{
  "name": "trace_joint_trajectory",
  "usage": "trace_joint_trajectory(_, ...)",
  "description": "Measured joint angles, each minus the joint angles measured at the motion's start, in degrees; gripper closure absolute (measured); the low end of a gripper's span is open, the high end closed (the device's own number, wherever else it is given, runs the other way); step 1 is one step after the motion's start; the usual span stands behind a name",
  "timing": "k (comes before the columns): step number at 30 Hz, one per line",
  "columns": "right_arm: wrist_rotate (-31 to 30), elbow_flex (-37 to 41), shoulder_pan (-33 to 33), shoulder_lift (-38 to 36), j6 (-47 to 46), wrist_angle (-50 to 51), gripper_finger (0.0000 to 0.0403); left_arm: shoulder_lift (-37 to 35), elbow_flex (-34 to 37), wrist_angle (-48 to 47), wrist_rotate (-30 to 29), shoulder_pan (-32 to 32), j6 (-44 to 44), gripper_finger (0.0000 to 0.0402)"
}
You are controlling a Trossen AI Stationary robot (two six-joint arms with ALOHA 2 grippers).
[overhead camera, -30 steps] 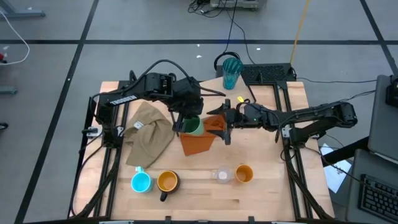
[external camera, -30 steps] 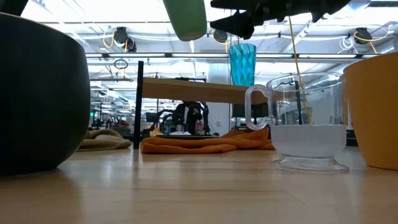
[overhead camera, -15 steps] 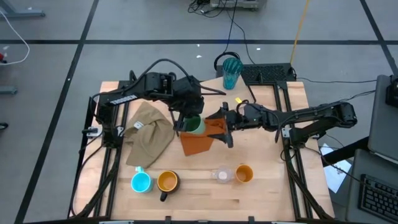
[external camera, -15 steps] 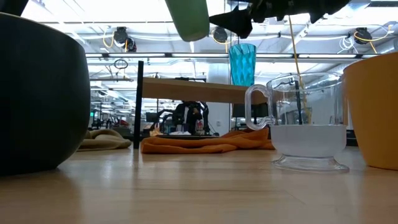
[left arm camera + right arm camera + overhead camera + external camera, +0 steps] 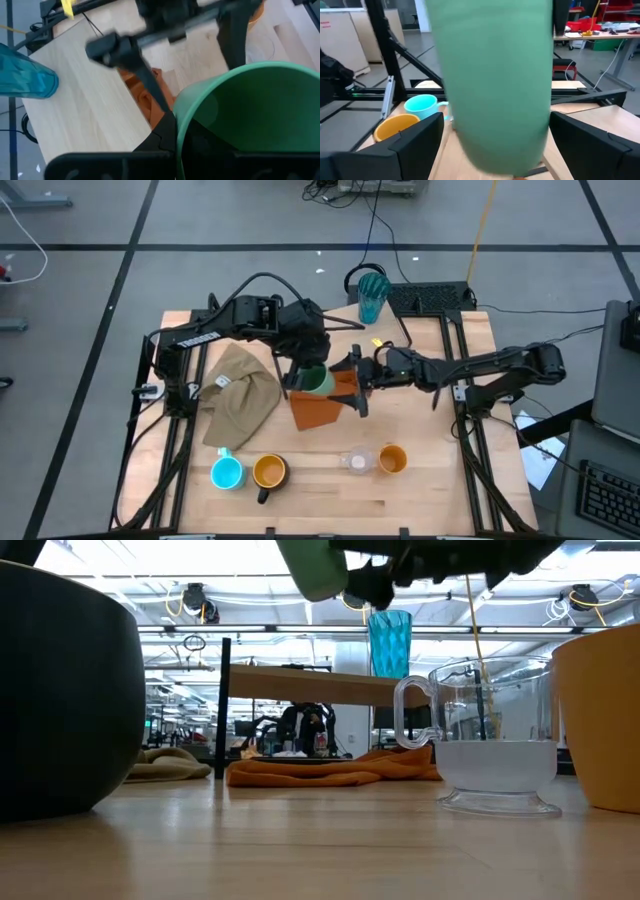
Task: Stack small to large cups/mugs on shelf
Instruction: Put the green cup on the shelf
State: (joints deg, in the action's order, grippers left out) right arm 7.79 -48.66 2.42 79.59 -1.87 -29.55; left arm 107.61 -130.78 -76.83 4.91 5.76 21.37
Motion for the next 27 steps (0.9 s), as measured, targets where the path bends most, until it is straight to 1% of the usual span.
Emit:
trace_joint_trajectory(2,0.08,-0.02,0.18,1.99,0.13,-2.15,0.0048,0.00,0.00,0.62,0.04,0.00,0.12,0.0398)
trace_joint_trajectory(8,0.63,-4.11,0.61,5.67,-0.40,-2.29,0.0048,0.00,-0.04,0.40,0.09,0.03,-0.13,0.0398)
trace_joint_trajectory(11,3.23,-6.07,0.63,6.58,-0.81,-1.78,0.0048,0.00,-0.04,0.34,0.52,0.00,-0.09,0.0398)
trace_joint_trajectory(13,4.22,-6.51,0.63,7.07,-1.53,-1.91,0.0048,0.00,-0.04,0.18,0.69,-0.04,-0.10,0.0398)
trace_joint_trajectory(21,4.35,-6.73,0.61,8.63,-2.67,-2.67,0.0049,0.02,-0.04,0.60,0.98,0.00,-0.11,0.0398)
trace_joint_trajectory(24,4.37,-6.78,0.61,8.46,-2.56,-3.13,0.0058,0.02,-0.04,0.55,1.00,0.00,-0.13,0.0398)
trace_joint_trajectory(27,4.30,-6.78,0.61,8.51,-2.47,-3.67,0.0080,0.02,-0.04,0.56,1.06,0.00,-0.16,0.0398)
